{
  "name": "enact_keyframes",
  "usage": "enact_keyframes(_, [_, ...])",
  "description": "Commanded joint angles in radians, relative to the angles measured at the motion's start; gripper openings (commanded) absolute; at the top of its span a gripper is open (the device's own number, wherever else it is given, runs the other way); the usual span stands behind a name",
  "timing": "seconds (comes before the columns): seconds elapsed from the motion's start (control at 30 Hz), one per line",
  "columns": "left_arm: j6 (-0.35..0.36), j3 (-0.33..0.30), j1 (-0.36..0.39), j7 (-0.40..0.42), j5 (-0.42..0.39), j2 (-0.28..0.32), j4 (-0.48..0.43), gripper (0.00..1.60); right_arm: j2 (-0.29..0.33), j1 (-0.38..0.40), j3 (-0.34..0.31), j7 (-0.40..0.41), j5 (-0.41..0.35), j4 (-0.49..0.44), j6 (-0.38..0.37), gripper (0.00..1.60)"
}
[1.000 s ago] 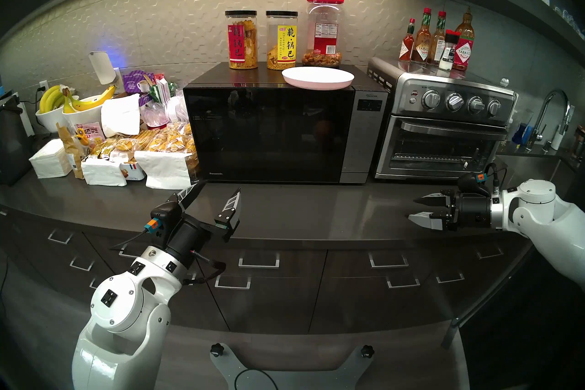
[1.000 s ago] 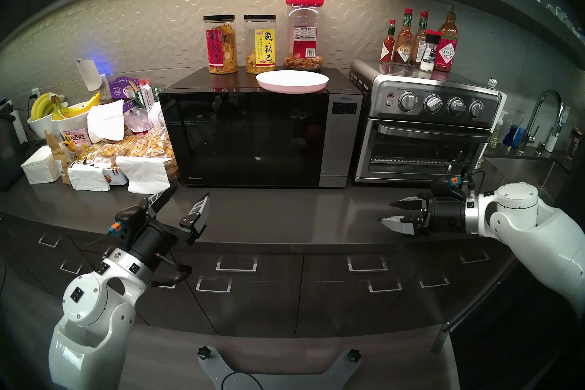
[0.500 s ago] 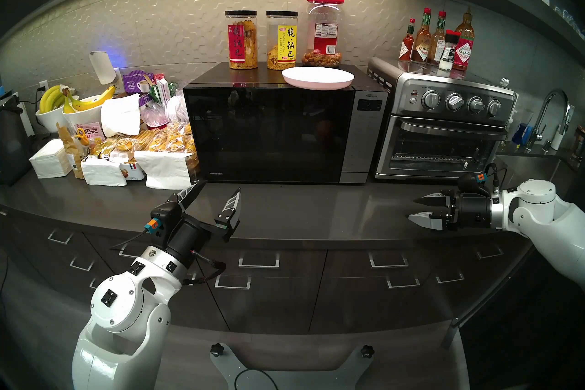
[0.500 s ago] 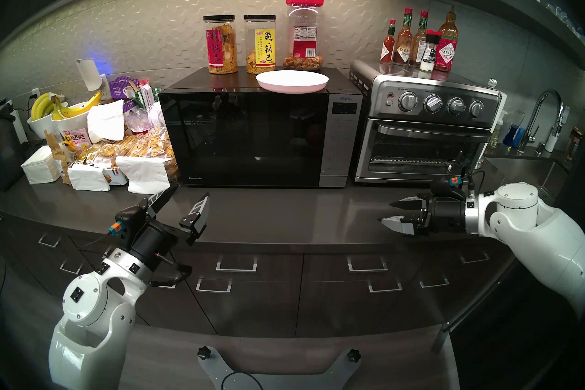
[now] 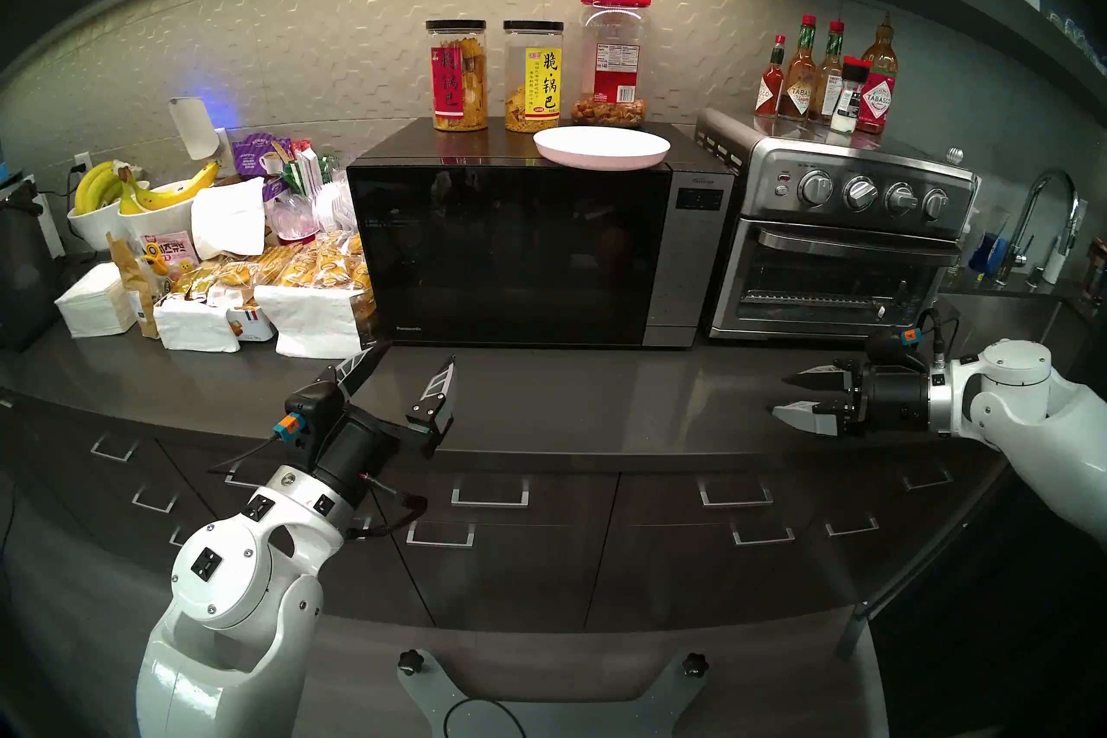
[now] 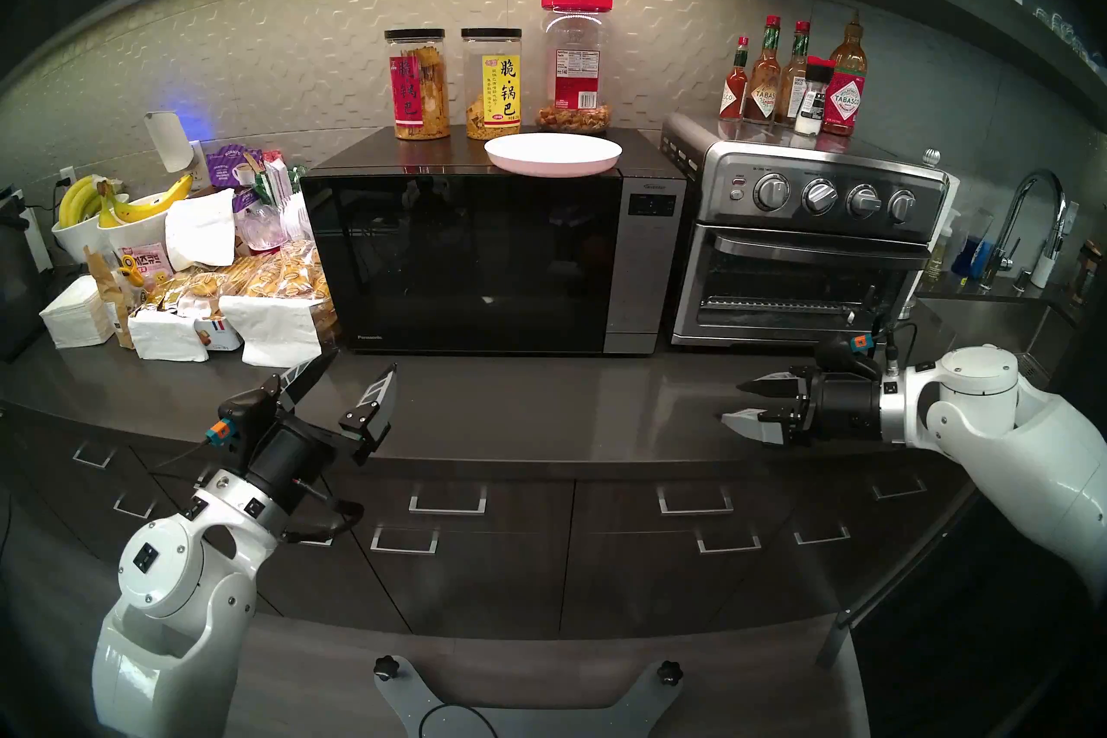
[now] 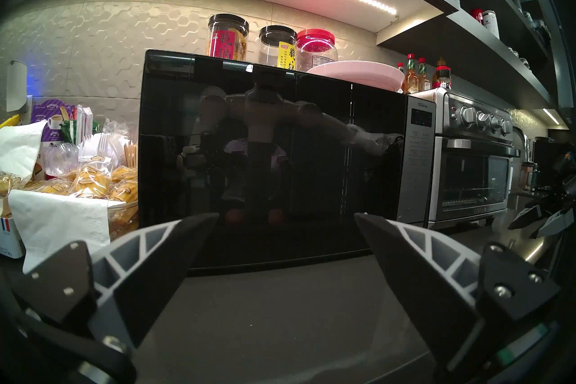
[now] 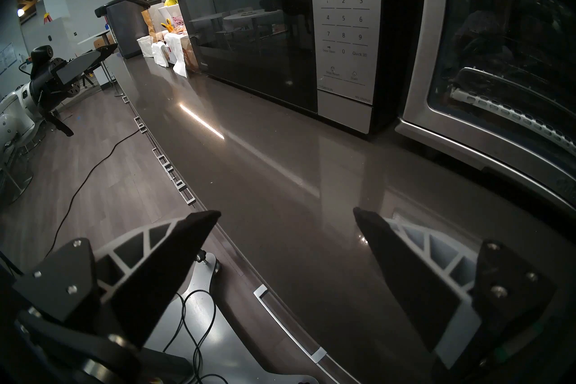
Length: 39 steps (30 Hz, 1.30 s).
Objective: Open the microwave, put the plate inside, and close the door
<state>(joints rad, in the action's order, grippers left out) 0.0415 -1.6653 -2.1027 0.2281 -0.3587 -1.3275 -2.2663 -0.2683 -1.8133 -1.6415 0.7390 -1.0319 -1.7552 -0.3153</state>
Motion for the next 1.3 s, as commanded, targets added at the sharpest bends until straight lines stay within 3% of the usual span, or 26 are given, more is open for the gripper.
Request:
enact_keyframes(0.0, [-0.001,0.002,0.001,0.001,0.001,0.001,-0.018,1.6,0.01,0.018,0.012,-0.004,0.008,-0.016,-0.006,1.6])
enact_keyframes(0.3, [-0.001,0.002,0.001,0.001,0.001,0.0,-0.018,1.6,0.001,0.028,0.032,-0.039,0.006,-0.063,-0.028,1.6])
enact_keyframes(0.67, [-0.001,0.002,0.001,0.002,0.001,0.0,-0.018,1.6,-0.043,0.082,0.091,-0.14,0.023,-0.134,-0.055,1.6])
enact_keyframes(1.07, [-0.002,0.002,0.002,0.002,0.0,0.0,-0.017,1.6,-0.164,0.231,0.213,-0.288,0.052,-0.198,-0.135,1.6])
enact_keyframes(1.1, [-0.002,0.002,0.002,0.002,0.0,0.0,-0.016,1.6,-0.177,0.214,0.195,-0.305,0.054,-0.208,-0.136,1.6])
enact_keyframes(1.27, [-0.002,0.002,0.002,0.002,0.0,0.0,-0.016,1.6,-0.243,0.265,0.23,-0.376,0.083,-0.22,-0.164,1.6])
